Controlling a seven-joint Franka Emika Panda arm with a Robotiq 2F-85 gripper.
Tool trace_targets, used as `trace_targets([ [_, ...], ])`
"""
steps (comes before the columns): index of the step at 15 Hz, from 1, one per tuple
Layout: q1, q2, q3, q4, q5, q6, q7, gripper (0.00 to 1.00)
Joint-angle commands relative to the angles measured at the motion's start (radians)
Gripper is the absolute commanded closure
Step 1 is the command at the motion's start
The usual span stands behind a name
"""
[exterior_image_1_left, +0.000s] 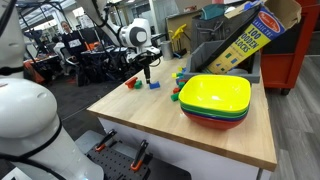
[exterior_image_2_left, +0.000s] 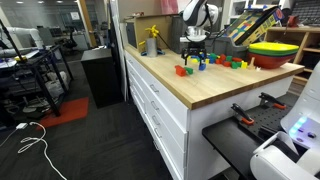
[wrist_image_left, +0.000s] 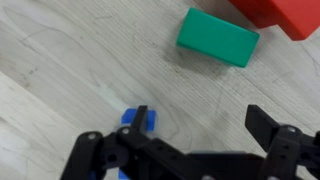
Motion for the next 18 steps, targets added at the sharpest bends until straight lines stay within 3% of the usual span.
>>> trace_targets([
  [1,0.008,0.033,0.005,0.025,-0.002,0.014,-0.027,0.00],
  [9,0.052,0.110,-0.004,0.114,-0.066,-0.024,-0.017,0.00],
  [18,0.096,0.069,-0.030,0.182,-0.221,-0.187,0.053,0.00],
])
